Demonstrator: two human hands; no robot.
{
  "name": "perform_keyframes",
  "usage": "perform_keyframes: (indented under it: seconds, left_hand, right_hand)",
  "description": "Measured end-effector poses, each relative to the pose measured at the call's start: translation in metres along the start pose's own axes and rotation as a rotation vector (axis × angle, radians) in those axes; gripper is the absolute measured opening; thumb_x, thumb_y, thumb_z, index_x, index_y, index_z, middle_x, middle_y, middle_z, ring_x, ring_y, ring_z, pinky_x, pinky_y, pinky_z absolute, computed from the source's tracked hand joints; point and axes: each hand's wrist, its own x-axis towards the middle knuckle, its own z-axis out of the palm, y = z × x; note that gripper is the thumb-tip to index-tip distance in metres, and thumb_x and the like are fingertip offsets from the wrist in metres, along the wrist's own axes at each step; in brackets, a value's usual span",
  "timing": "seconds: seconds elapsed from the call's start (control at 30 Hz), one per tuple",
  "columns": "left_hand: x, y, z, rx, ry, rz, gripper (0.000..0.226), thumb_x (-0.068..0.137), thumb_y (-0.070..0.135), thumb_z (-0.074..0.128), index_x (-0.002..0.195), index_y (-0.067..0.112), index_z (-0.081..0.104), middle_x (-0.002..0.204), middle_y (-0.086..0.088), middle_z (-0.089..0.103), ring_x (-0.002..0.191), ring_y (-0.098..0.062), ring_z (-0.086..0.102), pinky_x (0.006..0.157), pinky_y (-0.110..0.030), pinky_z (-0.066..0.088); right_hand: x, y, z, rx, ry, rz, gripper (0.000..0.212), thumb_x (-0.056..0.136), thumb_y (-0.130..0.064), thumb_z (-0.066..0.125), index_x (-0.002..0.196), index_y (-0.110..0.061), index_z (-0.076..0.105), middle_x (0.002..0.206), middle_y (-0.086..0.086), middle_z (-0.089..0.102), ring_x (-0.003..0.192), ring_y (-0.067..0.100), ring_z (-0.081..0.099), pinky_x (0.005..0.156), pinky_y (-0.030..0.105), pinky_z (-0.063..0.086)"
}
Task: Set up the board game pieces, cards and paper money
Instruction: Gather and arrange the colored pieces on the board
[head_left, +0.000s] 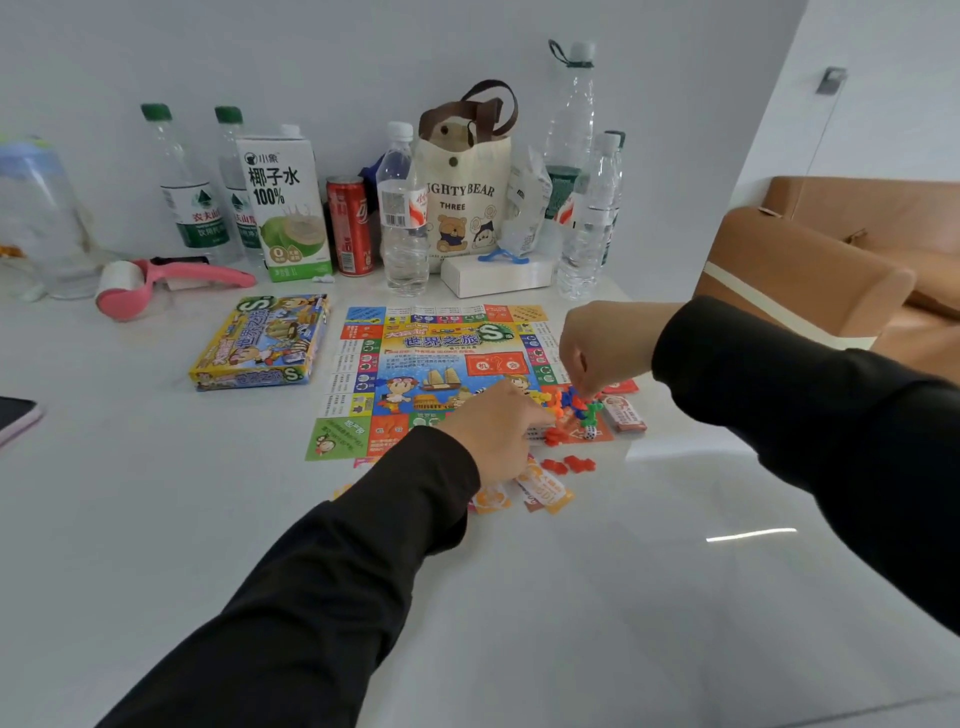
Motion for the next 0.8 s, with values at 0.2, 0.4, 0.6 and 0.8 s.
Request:
perform_keyframes:
  seconds: [0.2, 0.4, 0.6, 0.8]
  left_hand:
    - [-0.001, 0.007, 0.000, 0.041, 0.009, 0.048, 0.051, 0.089, 0.001, 0.042, 0.136, 0.024, 0.046, 0.130, -0.008, 0.044, 0.120, -0.023, 0.043, 0.102, -0.036, 0.036]
    - [-0.004, 0.015, 0.000, -0.011, -0.032, 0.043, 0.050, 0.092, 0.001, 0.036, 0.133, 0.025, 0.050, 0.129, -0.007, 0.043, 0.117, -0.022, 0.044, 0.098, -0.028, 0.034]
    - [-0.009, 0.014, -0.005, -0.083, -0.021, -0.013, 0.053, 0.091, -0.001, 0.035, 0.130, 0.029, 0.052, 0.133, -0.002, 0.042, 0.123, -0.019, 0.042, 0.096, -0.023, 0.033]
    - [-0.009, 0.013, -0.003, 0.029, -0.023, -0.055, 0.048, 0.092, 0.005, 0.038, 0.129, 0.032, 0.052, 0.129, -0.005, 0.042, 0.117, -0.023, 0.044, 0.097, -0.030, 0.035]
  right_hand:
    - [0.004, 0.005, 0.003, 0.049, 0.035, 0.014, 0.014, 0.085, -0.023, 0.065, 0.092, -0.011, 0.068, 0.095, 0.003, 0.067, 0.082, 0.013, 0.057, 0.071, 0.017, 0.041]
    - [0.007, 0.010, 0.007, 0.095, 0.078, 0.034, 0.009, 0.082, -0.019, 0.068, 0.076, -0.017, 0.062, 0.079, -0.003, 0.059, 0.075, 0.011, 0.053, 0.058, 0.012, 0.036]
    - [0.008, 0.009, 0.010, 0.130, 0.086, 0.031, 0.008, 0.082, -0.019, 0.068, 0.077, -0.016, 0.063, 0.081, -0.003, 0.061, 0.075, 0.011, 0.053, 0.061, 0.016, 0.036]
    - [0.004, 0.009, 0.012, 0.202, 0.088, 0.019, 0.011, 0.082, -0.024, 0.068, 0.075, -0.017, 0.064, 0.078, -0.004, 0.061, 0.071, 0.009, 0.052, 0.060, 0.011, 0.037]
